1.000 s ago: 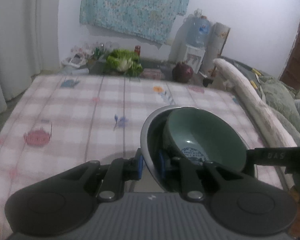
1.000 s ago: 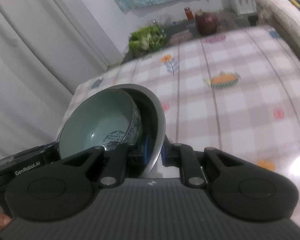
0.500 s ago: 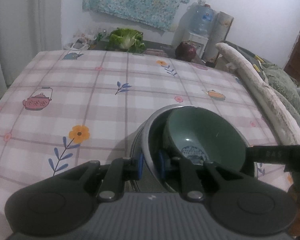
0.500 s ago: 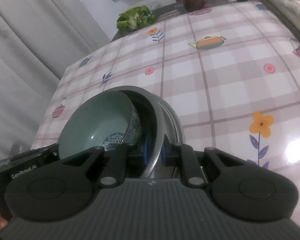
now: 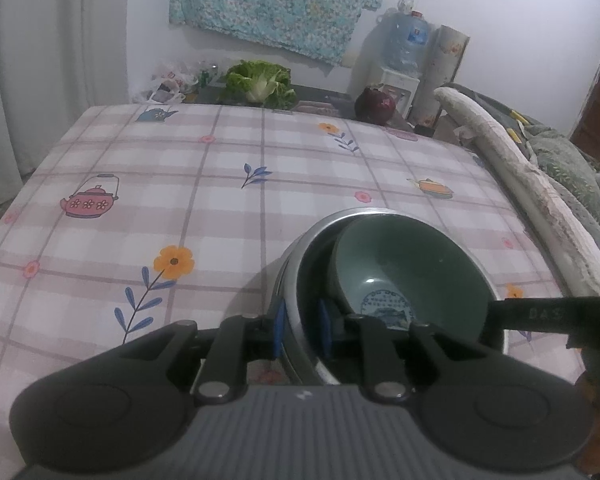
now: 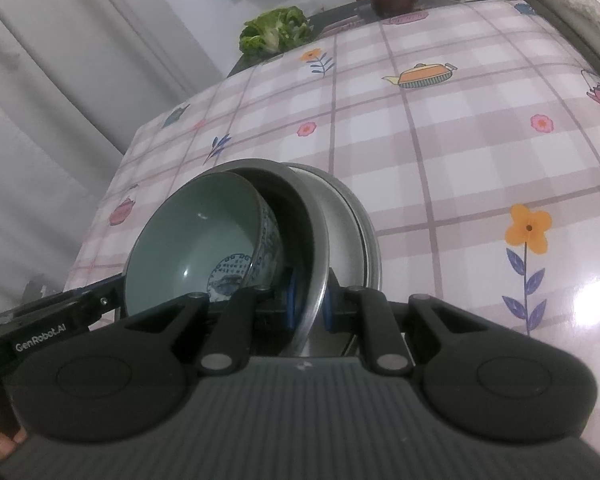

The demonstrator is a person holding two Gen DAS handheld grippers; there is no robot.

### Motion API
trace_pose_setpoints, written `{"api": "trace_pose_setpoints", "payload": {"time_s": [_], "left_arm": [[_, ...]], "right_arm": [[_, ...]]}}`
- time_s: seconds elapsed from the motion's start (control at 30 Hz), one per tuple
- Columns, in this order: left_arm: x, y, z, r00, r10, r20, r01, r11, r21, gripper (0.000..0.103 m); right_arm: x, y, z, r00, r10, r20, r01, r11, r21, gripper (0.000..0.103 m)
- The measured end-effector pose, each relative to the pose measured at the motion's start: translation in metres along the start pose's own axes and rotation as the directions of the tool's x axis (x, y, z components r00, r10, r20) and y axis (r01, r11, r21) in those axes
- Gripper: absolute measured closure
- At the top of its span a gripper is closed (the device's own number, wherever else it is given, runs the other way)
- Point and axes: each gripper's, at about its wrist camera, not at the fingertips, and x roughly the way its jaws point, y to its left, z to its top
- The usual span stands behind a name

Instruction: Organize plates and bowls

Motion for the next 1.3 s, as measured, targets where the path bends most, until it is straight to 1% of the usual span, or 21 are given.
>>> {"api": "trace_pose_setpoints", "payload": {"time_s": [0.07,0.13,0.17,0.2,0.23,0.27,0.3,0.33,0.37,0.4,0.43,0.47,0.5,0.53,0.57,0.6,0.7,0.77,0.9,1.17,1.3], "left_arm": [[-0.002,0.001,-0.001,1.000,-0.004,0.004,0.004,1.000,0.001,0.083],[-0.007,0.002,-0.002,1.000,-0.002,0.017,0.002,1.000,0.000,0.079],[-0.011,0.001,-0.002,1.000,0.004,0.027,-0.004,1.000,0.008,0.073],[-0.015,0.001,-0.003,0.999,0.014,0.038,-0.015,1.000,0.018,0.064],[-0.019,0.001,-0.004,0.998,0.021,0.052,-0.023,0.999,0.027,0.059],[-0.025,0.001,-0.005,0.997,0.017,0.069,-0.020,0.999,0.032,0.049],[-0.033,0.002,-0.006,0.996,0.011,0.090,-0.014,0.999,0.033,0.043],[-0.040,0.003,-0.006,0.994,0.009,0.106,-0.012,0.999,0.034,0.042],[-0.047,0.002,-0.007,0.993,0.006,0.119,-0.011,0.999,0.041,0.039],[-0.053,0.001,-0.007,0.991,0.005,0.132,-0.011,0.999,0.048,0.033],[-0.061,0.000,-0.007,0.989,0.003,0.146,-0.011,0.998,0.055,0.029],[-0.068,0.000,-0.008,0.987,0.000,0.160,-0.010,0.998,0.059,0.021],[-0.075,-0.001,-0.008,0.985,-0.003,0.173,-0.008,0.998,0.062,0.013],[-0.083,-0.003,-0.010,0.982,-0.006,0.188,-0.006,0.998,0.065,0.010],[-0.090,-0.004,-0.011,0.980,-0.007,0.199,-0.007,0.998,0.069,0.005],[-0.096,-0.006,-0.013,0.979,-0.006,0.205,-0.010,0.997,0.077,0.001],[-0.108,-0.013,-0.019,0.979,0.016,0.204,-0.038,0.994,0.101,0.000],[-0.110,-0.018,-0.024,0.983,0.049,0.178,-0.070,0.991,0.116,0.000],[-0.110,-0.022,-0.034,0.989,0.100,0.109,-0.112,0.988,0.108,0.000],[-0.113,-0.023,-0.053,0.979,0.200,0.041,-0.203,0.973,0.113,0.000],[-0.120,-0.023,-0.062,0.977,0.212,0.036,-0.214,0.972,0.095,0.000]], "right_arm": [[0.000,-0.001,-0.001,1.000,0.001,0.002,-0.001,1.000,0.002,0.090],[-0.002,0.000,-0.001,1.000,-0.005,0.010,0.005,1.000,0.002,0.088],[-0.004,0.001,-0.001,1.000,-0.017,0.020,0.018,1.000,-0.011,0.088],[-0.008,0.003,-0.001,0.999,-0.035,0.034,0.036,0.999,-0.028,0.081],[-0.012,0.005,-0.002,0.998,-0.048,0.046,0.050,0.998,-0.039,0.078],[-0.019,0.006,-0.002,0.997,-0.050,0.061,0.054,0.997,-0.049,0.077],[-0.024,0.006,-0.003,0.996,-0.048,0.072,0.052,0.997,-0.051,0.072],[-0.032,0.006,-0.004,0.995,-0.053,0.088,0.057,0.997,-0.052,0.059],[-0.039,0.006,-0.005,0.992,-0.062,0.107,0.068,0.996,-0.053,0.052],[-0.047,0.007,-0.007,0.990,-0.067,0.127,0.075,0.996,-0.057,0.046],[-0.054,0.007,-0.009,0.987,-0.070,0.145,0.080,0.995,-0.065,0.044],[-0.064,0.009,-0.012,0.984,-0.077,0.164,0.090,0.993,-0.076,0.041],[-0.072,0.011,-0.014,0.980,-0.085,0.178,0.101,0.991,-0.083,0.035],[-0.081,0.013,-0.017,0.977,-0.092,0.194,0.111,0.990,-0.089,0.025],[-0.090,0.016,-0.022,0.972,-0.098,0.212,0.120,0.988,-0.097,0.020],[-0.099,0.019,-0.027,0.967,-0.102,0.232,0.131,0.985,-0.109,0.013],[-0.122,0.031,-0.044,0.953,-0.128,0.275,0.173,0.974,-0.146,0.001],[-0.132,0.041,-0.055,0.946,-0.152,0.288,0.206,0.964,-0.167,0.001],[-0.141,0.051,-0.076,0.943,-0.190,0.274,0.245,0.952,-0.183,0.001],[-0.147,0.064,-0.111,0.943,-0.224,0.247,0.267,0.951,-0.157,0.001],[-0.148,0.073,-0.121,0.939,-0.243,0.245,0.287,0.943,-0.167,0.001]]}}
